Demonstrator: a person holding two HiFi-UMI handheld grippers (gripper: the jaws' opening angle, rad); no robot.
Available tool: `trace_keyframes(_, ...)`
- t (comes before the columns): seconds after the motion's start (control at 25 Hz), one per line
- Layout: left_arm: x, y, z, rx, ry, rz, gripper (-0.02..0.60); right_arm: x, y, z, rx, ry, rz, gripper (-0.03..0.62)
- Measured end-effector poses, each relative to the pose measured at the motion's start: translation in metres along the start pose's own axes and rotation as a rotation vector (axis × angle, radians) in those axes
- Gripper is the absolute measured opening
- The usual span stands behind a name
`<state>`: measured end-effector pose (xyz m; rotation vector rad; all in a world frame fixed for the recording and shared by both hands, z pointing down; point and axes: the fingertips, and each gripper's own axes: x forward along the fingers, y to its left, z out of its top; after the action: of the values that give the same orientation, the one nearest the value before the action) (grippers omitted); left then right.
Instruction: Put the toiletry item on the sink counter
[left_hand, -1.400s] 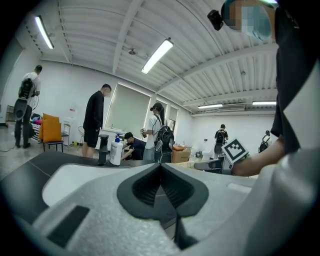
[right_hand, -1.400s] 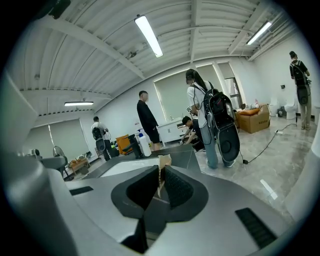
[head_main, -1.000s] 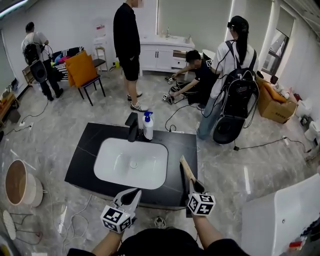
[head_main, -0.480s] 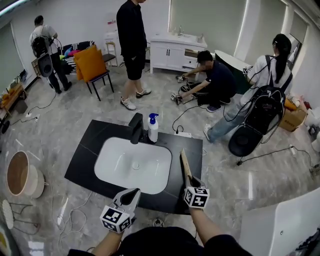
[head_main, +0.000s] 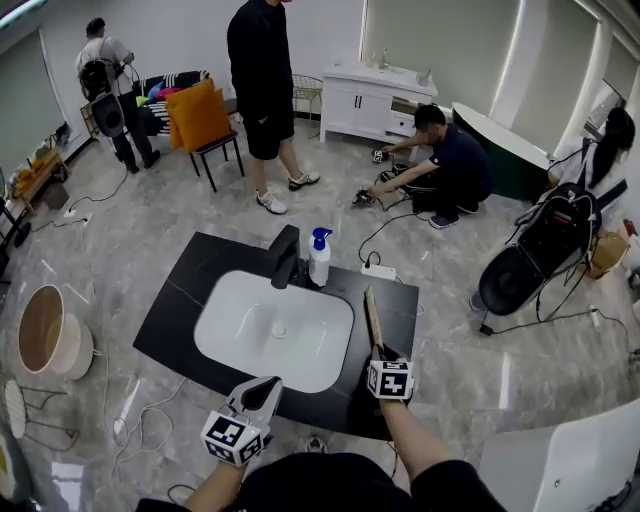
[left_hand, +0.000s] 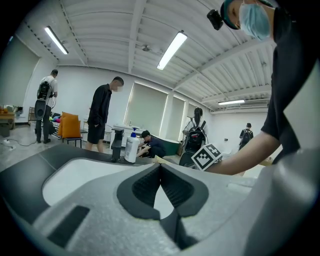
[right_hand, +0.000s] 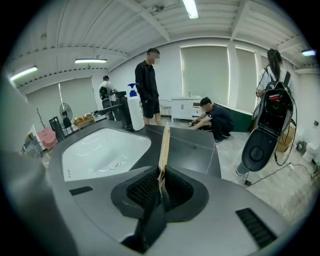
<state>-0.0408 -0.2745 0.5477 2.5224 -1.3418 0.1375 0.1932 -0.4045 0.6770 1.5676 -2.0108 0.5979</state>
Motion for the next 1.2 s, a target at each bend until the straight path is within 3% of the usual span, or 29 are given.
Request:
trace_keyframes(0.32, 0.004, 0.002, 0.003, -0.002, -0.005, 0.015, 0.008, 0.024, -0.003, 0.003, -0.024, 0.060, 0.003, 0.048)
trace_keyframes(0.6, -0.004, 0.009, 0.002, -0.004, -0.002, 0.036, 0.008, 0.040, -0.013, 0.002, 0.026, 0.078, -0.023, 0.106)
trace_keyframes(1.2, -0.012, 0.015, -0.002, -0.009, -0.002, 0.038, 0.008, 0.048, -0.001, 0.019, 0.093, -0.024, 0.013, 0.348)
